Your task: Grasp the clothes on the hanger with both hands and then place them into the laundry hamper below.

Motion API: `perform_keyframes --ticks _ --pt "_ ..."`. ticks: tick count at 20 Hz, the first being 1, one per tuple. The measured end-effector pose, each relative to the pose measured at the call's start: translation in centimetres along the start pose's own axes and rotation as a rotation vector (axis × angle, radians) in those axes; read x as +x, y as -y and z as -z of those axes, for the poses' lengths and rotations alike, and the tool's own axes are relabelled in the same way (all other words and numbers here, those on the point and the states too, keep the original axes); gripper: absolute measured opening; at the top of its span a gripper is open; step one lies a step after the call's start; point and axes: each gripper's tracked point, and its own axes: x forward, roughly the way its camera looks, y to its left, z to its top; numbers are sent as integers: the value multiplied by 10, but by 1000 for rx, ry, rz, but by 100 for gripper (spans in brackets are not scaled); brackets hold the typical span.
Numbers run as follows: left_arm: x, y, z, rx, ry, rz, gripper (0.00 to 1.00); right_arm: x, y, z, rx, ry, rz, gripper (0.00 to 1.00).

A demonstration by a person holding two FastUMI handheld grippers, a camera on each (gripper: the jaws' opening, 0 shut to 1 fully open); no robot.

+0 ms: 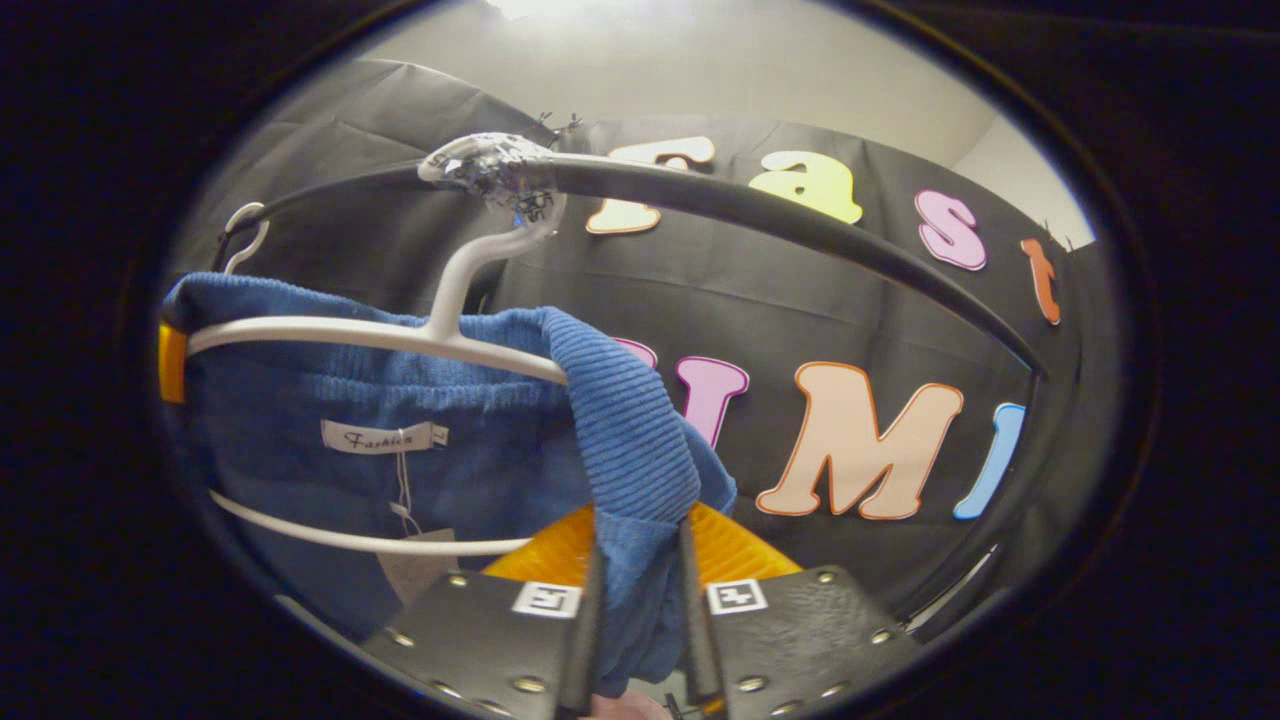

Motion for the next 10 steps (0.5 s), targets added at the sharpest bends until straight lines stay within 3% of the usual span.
perform_keyframes --ticks 1,2,7,8,10 --pt "0 1 0 -1 -1 5 33 2 4 -2 18 9 0 13" --pt "0 0 1 -2 0 7 33 5 4 0 24 -1 -16 10" --pt "2 2 3 -12 -3 39 33 10 23 -15 6 14 -1 11" --pt "2 2 4 -16 -5 47 32 13 28 -18 9 23 10 6" --pt "1 3 4 -25 -8 65 34 20 37 -24 34 28 17 10"
